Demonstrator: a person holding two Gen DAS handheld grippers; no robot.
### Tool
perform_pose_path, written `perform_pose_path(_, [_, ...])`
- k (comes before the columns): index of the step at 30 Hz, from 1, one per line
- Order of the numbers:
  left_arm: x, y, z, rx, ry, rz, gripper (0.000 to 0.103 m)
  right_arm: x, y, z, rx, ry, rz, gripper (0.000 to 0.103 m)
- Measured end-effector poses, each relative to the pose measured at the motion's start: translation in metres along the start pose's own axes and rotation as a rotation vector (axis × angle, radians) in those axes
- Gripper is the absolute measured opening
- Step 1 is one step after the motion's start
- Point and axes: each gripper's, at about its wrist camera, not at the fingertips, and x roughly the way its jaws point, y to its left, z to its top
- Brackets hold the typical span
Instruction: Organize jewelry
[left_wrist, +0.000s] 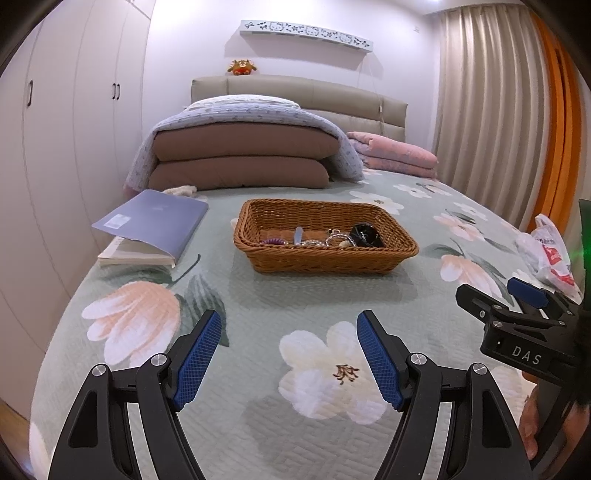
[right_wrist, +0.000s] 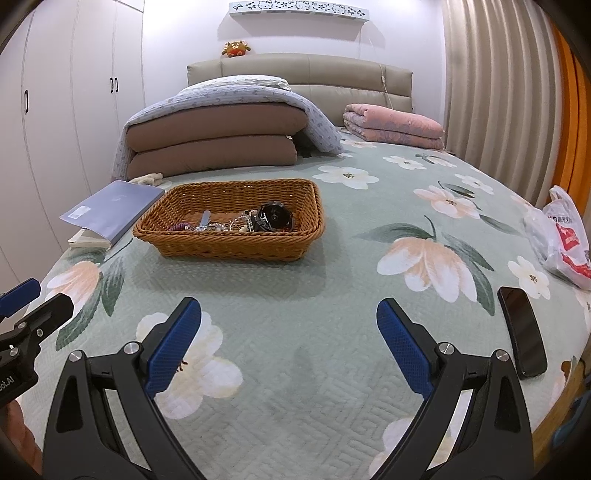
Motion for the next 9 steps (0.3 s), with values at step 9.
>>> perform_pose_path(9, [-0.0011,-0.0024,-0.002,0.007,-0.031,0.034,0.077,0.002,-0.005,0.0004,0.01,0.003,-0.001,0.097])
